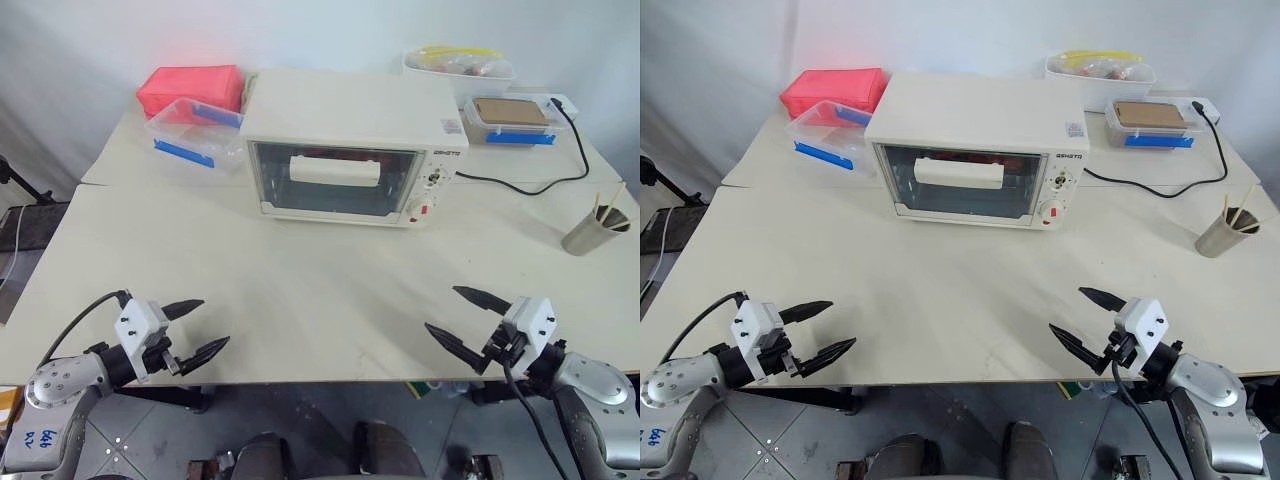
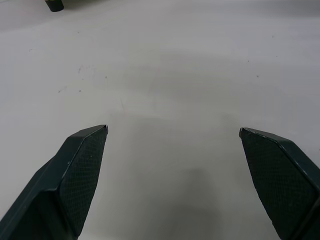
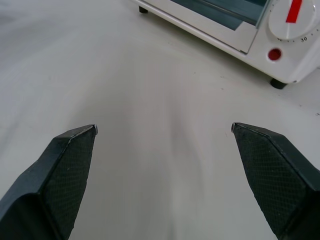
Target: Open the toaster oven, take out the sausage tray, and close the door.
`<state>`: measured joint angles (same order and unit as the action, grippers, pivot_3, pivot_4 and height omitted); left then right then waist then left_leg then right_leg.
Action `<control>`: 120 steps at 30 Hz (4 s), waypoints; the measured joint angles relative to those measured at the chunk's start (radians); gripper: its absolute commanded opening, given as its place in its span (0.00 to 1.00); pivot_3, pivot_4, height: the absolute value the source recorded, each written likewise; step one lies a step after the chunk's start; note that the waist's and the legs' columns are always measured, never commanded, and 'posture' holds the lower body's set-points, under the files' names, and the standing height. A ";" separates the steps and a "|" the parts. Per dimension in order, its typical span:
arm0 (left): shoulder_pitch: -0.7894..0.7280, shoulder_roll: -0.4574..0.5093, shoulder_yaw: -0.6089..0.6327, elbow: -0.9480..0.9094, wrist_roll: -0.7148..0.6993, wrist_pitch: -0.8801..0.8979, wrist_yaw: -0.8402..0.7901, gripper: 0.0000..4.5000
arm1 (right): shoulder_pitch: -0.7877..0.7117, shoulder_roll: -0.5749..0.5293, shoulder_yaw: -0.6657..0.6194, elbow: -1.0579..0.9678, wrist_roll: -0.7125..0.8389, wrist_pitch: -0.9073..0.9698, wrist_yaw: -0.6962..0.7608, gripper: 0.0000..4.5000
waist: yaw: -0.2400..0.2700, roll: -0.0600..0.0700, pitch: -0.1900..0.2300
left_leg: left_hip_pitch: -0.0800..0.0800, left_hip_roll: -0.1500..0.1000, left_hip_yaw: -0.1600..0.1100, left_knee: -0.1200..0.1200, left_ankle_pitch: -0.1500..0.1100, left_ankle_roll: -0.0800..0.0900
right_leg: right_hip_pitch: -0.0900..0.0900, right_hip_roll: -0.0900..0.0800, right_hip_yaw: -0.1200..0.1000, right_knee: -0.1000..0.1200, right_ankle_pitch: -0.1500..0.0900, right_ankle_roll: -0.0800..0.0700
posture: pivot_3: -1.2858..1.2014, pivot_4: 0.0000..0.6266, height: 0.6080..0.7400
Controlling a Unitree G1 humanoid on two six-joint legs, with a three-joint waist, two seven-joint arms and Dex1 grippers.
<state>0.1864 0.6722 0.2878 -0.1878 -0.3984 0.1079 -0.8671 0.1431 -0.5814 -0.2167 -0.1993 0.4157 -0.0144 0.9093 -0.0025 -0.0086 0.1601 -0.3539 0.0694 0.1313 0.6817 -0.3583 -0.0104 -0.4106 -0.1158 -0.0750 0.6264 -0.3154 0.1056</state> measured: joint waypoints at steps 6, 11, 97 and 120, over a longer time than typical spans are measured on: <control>-0.086 -0.014 0.005 0.000 -0.044 0.056 0.026 1.00 | -0.108 0.008 0.033 -0.018 0.067 0.116 -0.022 1.00 | -0.001 0.000 0.000 | 0.000 0.000 0.000 0.001 0.000 0.000 | 0.000 0.000 0.000 0.001 0.000 0.001 | 0.52 0.24 1.00; -0.286 -0.004 0.048 0.036 -0.196 0.170 0.004 1.00 | -0.340 0.011 0.084 -0.071 0.134 0.300 -0.100 1.00 | -0.001 0.000 0.000 | -0.001 0.002 0.000 0.001 0.001 -0.001 | -0.002 0.001 0.000 0.003 0.000 0.000 | 0.52 0.24 1.00; -0.648 0.004 0.022 0.476 -0.185 0.263 -0.246 0.99 | -0.710 0.192 0.273 0.061 -0.033 0.305 -0.112 1.00 | -0.030 -0.010 0.005 | -0.006 0.003 0.019 0.002 0.000 0.000 | -0.010 0.002 -0.005 0.003 0.002 0.004 | 0.52 0.24 1.00; -1.004 -0.139 -0.087 0.746 -0.131 0.230 -0.236 0.07 | -0.550 0.072 0.371 0.078 -0.229 -0.055 0.052 1.00 | -0.027 -0.011 0.005 | -0.015 0.002 0.018 0.010 0.000 0.000 | -0.018 0.002 -0.005 0.010 0.003 0.005 | 0.52 0.24 1.00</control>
<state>-0.8173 0.5333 0.2005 0.5586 -0.5290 0.3378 -1.1032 -0.4069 -0.5094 0.1538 -0.1212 0.1863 -0.0690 0.9611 -0.0294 -0.0196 0.1653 -0.3693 0.0712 0.1494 0.6916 -0.3584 -0.0108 -0.4281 -0.1143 -0.0802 0.6362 -0.3129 0.1102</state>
